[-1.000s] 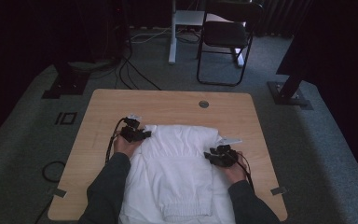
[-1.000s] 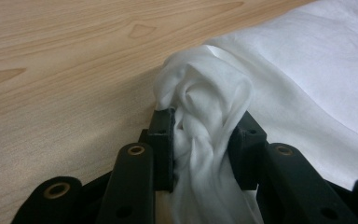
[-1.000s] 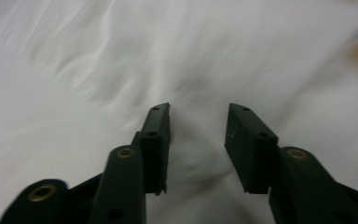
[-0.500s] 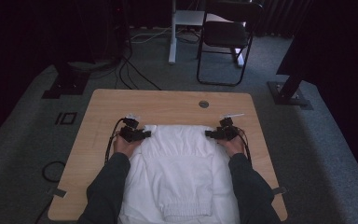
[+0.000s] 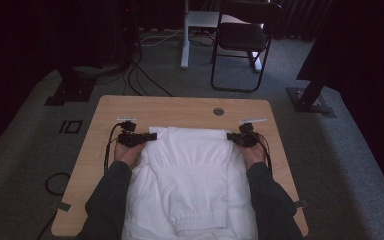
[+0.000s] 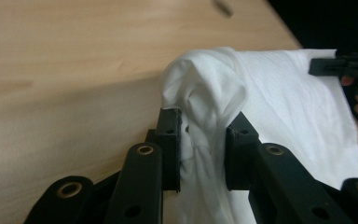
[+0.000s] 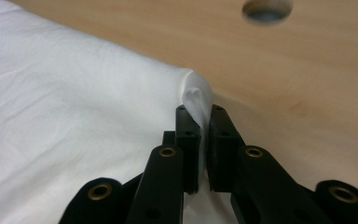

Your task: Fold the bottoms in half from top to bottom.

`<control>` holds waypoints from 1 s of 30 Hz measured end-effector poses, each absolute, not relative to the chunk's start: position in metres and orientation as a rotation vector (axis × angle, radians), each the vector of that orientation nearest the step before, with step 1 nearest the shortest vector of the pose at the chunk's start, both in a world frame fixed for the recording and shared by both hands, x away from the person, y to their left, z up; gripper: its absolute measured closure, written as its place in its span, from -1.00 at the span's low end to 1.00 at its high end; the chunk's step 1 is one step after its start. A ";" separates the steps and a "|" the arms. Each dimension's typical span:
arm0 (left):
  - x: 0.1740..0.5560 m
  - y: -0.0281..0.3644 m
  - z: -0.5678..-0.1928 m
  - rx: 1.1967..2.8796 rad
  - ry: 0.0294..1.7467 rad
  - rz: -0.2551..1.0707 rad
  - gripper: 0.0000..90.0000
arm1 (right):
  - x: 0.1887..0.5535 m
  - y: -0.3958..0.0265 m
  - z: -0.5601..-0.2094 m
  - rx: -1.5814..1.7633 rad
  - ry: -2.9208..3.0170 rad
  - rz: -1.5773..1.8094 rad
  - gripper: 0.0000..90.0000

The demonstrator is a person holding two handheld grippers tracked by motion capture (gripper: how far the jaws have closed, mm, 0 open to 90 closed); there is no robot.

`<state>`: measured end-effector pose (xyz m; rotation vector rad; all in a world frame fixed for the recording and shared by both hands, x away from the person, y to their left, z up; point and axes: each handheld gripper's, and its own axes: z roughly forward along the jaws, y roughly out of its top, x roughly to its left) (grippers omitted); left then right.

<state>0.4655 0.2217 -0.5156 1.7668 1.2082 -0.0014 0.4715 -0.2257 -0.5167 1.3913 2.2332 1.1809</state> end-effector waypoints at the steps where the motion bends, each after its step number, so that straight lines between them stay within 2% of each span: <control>1: 0.463 0.224 -0.507 1.766 1.180 0.023 0.63 | 0.470 -0.228 -0.512 1.378 2.218 1.198 0.88; 7: 0.460 0.224 -0.489 1.776 1.138 0.076 0.78 | 0.467 -0.235 -0.489 1.368 2.133 1.257 0.88; 18: 0.451 0.223 -0.447 1.758 1.056 0.229 0.80 | 0.461 -0.231 -0.446 1.243 2.043 1.318 0.88; 26: 0.411 0.223 -0.436 1.789 0.964 0.262 0.79 | 0.417 -0.239 -0.446 1.133 2.063 1.385 0.88; 30: 0.372 0.223 -0.442 1.840 0.896 0.258 0.79 | 0.388 -0.248 -0.455 1.092 2.093 1.401 0.88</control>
